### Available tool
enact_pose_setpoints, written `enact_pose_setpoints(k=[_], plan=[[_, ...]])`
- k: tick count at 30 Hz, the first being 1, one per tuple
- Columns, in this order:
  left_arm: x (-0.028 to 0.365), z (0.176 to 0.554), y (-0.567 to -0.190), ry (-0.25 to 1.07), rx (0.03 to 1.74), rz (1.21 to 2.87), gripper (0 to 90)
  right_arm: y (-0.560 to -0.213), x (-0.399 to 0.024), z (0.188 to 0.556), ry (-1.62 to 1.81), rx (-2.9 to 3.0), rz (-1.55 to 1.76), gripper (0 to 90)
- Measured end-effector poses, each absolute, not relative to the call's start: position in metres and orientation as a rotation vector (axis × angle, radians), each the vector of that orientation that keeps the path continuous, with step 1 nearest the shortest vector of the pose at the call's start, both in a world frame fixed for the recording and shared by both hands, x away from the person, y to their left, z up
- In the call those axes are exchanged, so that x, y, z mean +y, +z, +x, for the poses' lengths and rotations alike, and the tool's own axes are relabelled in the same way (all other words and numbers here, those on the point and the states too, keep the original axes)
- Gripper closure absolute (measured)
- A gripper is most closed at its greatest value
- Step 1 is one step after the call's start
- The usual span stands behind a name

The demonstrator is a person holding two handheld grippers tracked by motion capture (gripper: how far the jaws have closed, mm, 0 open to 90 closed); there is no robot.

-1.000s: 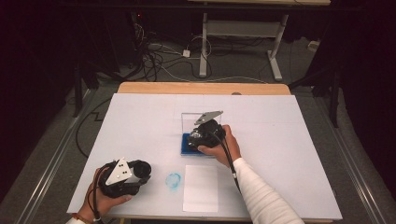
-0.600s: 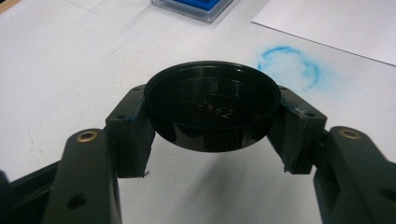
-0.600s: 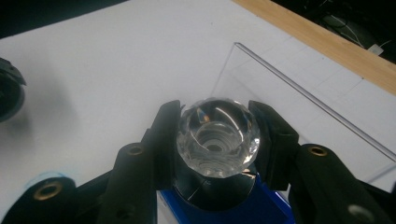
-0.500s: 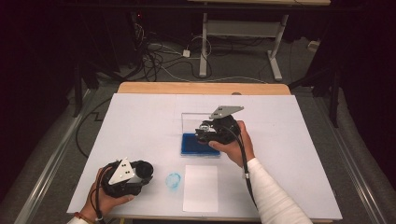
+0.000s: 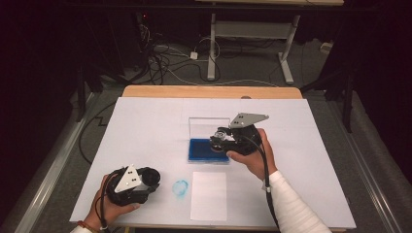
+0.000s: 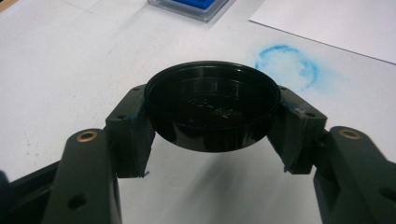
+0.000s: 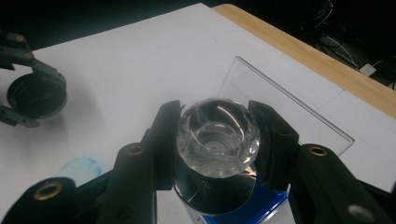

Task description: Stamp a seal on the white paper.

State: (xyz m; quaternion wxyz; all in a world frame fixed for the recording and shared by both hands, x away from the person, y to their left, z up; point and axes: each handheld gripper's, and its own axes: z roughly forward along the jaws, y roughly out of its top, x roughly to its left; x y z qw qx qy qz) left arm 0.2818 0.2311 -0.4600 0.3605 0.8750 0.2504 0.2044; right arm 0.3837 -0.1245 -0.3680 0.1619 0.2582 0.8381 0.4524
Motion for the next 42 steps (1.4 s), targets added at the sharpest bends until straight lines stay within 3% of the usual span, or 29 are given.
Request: enact_pose_setpoints(k=[42], plan=[[0.231,0.279,-0.46,0.533,0.64,2.27,36.5,-0.364,-0.117,0.332,1.327,2.484,0.565,57.1]])
